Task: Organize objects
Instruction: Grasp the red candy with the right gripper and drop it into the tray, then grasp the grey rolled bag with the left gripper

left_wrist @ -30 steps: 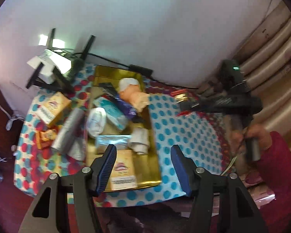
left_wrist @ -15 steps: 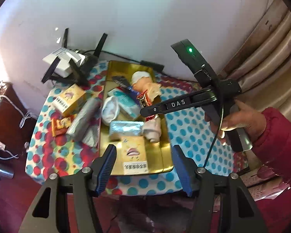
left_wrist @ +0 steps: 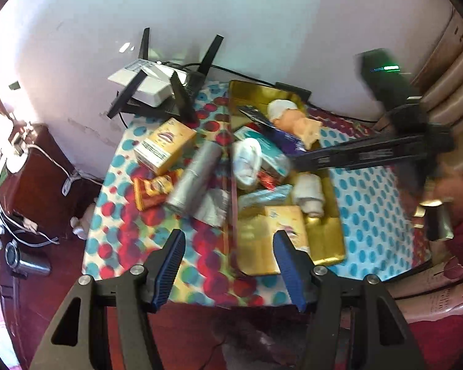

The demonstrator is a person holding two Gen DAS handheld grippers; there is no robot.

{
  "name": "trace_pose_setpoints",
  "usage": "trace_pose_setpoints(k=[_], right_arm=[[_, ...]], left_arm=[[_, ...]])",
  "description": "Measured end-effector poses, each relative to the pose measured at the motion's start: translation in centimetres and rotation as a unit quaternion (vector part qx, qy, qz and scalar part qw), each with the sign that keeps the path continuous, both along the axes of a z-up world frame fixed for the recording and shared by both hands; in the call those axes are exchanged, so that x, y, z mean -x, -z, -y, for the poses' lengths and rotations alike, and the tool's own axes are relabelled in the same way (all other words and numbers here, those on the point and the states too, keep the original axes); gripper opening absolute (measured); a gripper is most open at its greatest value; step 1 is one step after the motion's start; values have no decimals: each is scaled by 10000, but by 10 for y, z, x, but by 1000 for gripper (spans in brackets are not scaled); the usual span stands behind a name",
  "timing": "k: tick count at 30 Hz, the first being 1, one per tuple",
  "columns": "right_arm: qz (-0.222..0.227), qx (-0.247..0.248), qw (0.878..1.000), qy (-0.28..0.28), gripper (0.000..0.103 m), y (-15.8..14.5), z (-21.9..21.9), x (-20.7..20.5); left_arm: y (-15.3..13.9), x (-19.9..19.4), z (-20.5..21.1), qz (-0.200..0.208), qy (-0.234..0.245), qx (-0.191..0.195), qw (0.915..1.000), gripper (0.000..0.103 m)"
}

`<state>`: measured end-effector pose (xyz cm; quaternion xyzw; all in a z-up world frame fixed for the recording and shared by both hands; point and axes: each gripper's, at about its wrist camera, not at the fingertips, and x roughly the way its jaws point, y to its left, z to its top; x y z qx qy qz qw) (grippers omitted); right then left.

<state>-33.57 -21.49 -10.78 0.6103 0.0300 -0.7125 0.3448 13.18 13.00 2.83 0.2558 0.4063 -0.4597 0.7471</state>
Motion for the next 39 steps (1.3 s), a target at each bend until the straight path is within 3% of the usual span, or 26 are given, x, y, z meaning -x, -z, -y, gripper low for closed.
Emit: trace_pose_setpoints(k=[3, 6, 10, 15, 20, 23, 32, 35, 36, 37, 39], right_arm=[[-38, 479, 9987, 141, 35, -21, -15, -8], [-56, 682, 9973, 259, 37, -31, -31, -20], [145, 803, 9949, 589, 37, -31, -60, -36], [386, 788, 9914, 969, 37, -23, -89, -53], [549, 885, 9855, 1339, 39, -19, -114, -69], [597, 902, 9826, 1512, 40, -17, -123, -74], [749, 1055, 9729, 1917, 51, -14, -138, -81], [735, 1044, 9717, 1990, 55, -14, -139, -81], [744, 1042, 9709, 2023, 56, -14, -140, -81], [769, 1056, 9699, 2054, 58, -13, -140, -80], [780, 1062, 9686, 2110, 60, -12, -140, -80]], left_arm=[[5, -20, 11, -71, 188, -62, 9998, 61], [12, -38, 25, -23, 341, -158, 9993, 61], [28, -55, 45, -178, 771, -338, 9963, 61], [44, -76, 65, 172, 1148, -692, 9908, 59], [56, -98, 83, -482, 1469, -799, 9847, 60], [67, -100, 96, -559, 1689, -1031, 9786, 60], [90, -98, 118, -471, 1881, -1402, 9710, 60], [94, -98, 120, -445, 1894, -1416, 9706, 59], [93, -99, 120, -413, 1833, -1373, 9726, 52], [93, -100, 121, -356, 1794, -1367, 9736, 38], [92, -102, 121, -306, 1703, -1341, 9757, 36]])
